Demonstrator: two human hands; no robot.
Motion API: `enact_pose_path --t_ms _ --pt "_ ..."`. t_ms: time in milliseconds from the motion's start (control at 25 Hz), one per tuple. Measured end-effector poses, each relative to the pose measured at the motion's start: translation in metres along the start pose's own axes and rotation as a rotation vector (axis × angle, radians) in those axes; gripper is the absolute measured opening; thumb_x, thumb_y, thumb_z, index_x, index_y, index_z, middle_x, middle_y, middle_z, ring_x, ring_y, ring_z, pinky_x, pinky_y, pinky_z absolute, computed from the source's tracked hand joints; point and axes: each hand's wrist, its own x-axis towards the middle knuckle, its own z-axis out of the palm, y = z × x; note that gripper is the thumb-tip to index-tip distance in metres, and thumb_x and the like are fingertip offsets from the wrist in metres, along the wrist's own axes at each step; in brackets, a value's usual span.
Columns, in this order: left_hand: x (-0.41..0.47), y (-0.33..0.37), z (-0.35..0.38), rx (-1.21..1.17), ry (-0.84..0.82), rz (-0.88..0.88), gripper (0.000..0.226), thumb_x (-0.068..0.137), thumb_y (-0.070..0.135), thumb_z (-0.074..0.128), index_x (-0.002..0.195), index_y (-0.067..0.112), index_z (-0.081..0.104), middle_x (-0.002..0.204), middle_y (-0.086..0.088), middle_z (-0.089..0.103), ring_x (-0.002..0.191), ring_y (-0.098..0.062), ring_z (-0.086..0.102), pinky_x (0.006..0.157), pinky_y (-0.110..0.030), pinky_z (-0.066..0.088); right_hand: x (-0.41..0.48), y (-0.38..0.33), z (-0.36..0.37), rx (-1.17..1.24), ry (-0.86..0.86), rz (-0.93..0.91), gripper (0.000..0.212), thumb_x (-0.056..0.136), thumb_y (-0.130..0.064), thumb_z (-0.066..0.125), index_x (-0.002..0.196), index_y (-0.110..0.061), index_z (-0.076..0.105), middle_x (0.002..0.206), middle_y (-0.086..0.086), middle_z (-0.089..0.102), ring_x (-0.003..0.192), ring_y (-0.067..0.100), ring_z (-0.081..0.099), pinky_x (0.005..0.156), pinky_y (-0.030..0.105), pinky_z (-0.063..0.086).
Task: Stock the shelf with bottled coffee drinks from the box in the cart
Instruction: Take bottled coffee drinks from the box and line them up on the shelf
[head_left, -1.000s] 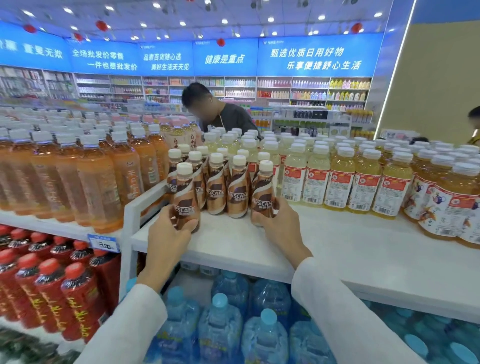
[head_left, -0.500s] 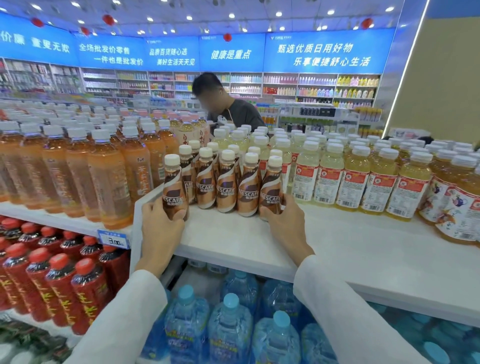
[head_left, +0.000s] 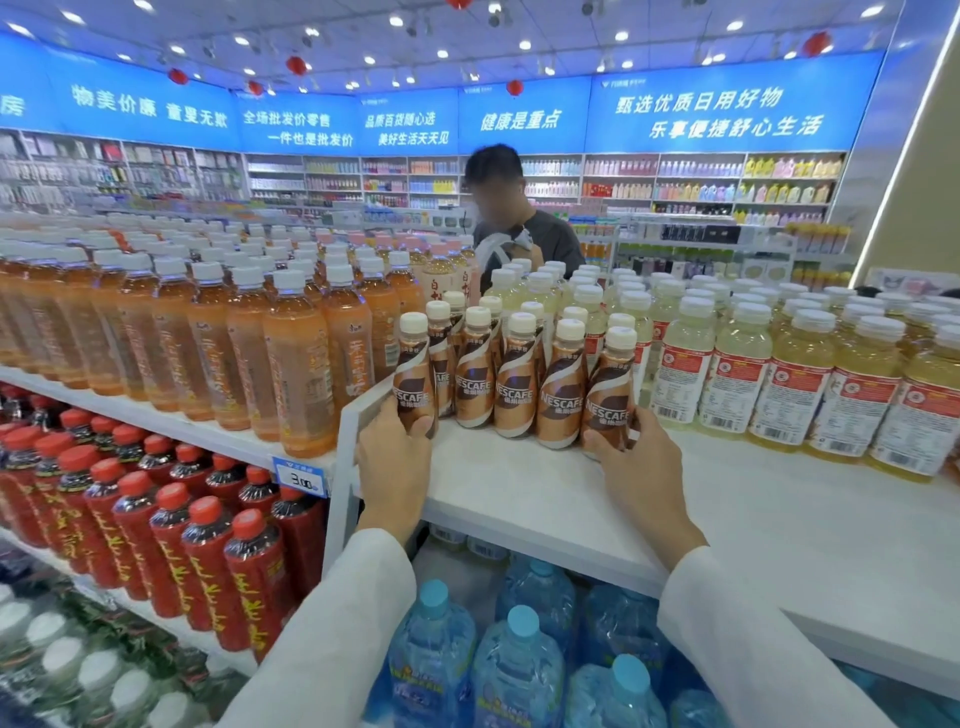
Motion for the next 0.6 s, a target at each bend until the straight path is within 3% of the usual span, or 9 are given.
enact_pose_path --t_ms 160,600 --pt "0.0 -0.001 0.006 0.034 0.043 0.008 0.055 0.095 0.03 0.07 0.144 0.012 0.053 0.143 -0.008 0.055 0.134 -0.03 0.049 0.113 -0.047 0.036 -0.001 0.001 -0.001 0.006 0.005 -0.011 0.06 0.089 -0.037 0.075 0.142 -0.025 0.048 0.138 -0.003 0.061 0.123 0.022 0.059 0.108 0.044 0.047" --pt "0.003 -0.007 0.014 0.021 0.08 0.013 0.057 0.094 0.033 0.071 0.144 0.012 0.051 0.142 -0.008 0.057 0.134 -0.029 0.051 0.113 -0.047 0.039 -0.001 -0.001 -0.001 0.018 0.006 -0.004 0.062 0.089 -0.037 0.075 0.144 -0.024 0.048 0.14 -0.003 0.06 0.125 0.022 0.058 0.11 0.046 0.046"
